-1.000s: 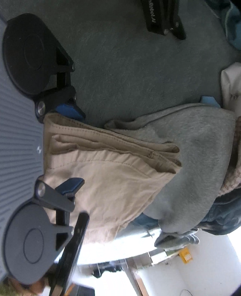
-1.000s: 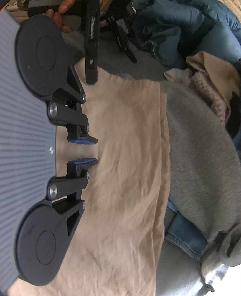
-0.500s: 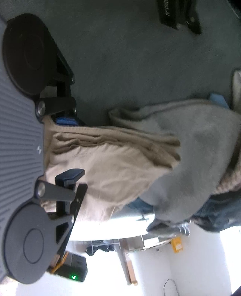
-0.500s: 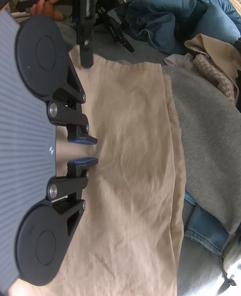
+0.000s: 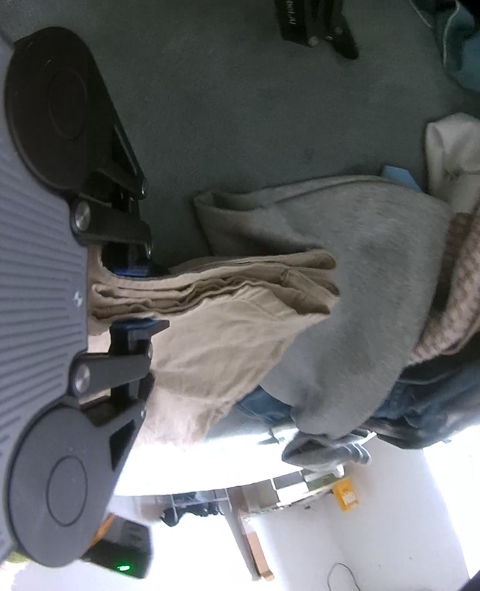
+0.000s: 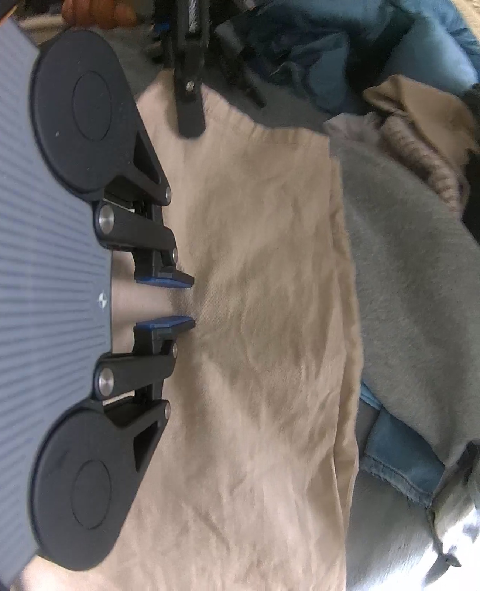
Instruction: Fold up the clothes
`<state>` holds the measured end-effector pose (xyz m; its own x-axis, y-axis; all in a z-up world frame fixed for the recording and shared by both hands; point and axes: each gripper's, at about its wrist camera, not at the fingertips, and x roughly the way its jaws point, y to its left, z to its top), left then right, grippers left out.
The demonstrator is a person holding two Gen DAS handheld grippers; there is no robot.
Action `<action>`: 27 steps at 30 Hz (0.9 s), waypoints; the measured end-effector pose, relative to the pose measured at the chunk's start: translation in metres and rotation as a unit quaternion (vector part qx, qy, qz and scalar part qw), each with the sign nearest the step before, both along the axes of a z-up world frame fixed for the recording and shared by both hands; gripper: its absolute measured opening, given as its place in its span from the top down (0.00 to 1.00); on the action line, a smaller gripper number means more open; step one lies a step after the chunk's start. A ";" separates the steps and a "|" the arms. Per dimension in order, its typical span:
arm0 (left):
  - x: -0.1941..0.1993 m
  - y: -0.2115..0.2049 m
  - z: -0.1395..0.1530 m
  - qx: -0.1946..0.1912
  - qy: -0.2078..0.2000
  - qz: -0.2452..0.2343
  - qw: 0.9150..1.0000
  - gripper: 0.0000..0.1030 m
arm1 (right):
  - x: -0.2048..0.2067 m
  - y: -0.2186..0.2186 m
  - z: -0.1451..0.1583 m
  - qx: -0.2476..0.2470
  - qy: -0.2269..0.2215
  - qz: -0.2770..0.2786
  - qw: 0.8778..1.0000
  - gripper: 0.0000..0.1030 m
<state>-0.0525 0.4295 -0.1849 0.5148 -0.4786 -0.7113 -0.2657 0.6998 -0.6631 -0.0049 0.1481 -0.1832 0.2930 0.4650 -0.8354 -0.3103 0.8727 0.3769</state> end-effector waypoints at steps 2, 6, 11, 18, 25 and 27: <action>0.002 -0.001 0.006 -0.002 -0.007 0.001 1.000 0.80 | -0.011 -0.010 0.014 -0.004 -0.023 -0.008 1.000 0.84; 0.004 -0.004 0.013 -0.012 -0.015 0.004 1.000 0.80 | -0.043 -0.018 0.006 -0.056 -0.005 0.018 0.998 0.83; 0.004 -0.012 0.025 0.010 -0.038 -0.014 0.999 0.80 | -0.044 -0.031 0.022 -0.043 -0.034 0.011 0.998 0.83; 0.001 -0.027 0.044 0.034 -0.072 -0.048 0.996 0.81 | 0.050 -0.038 -0.009 -0.032 -0.073 -0.057 0.995 0.85; 0.000 -0.034 0.050 0.036 -0.084 -0.054 0.994 0.80 | 0.063 -0.051 -0.004 -0.011 -0.085 -0.107 0.991 0.84; 0.001 -0.038 0.054 0.039 -0.089 -0.058 0.994 0.80 | 0.046 -0.053 0.008 -0.019 -0.091 -0.094 0.991 0.83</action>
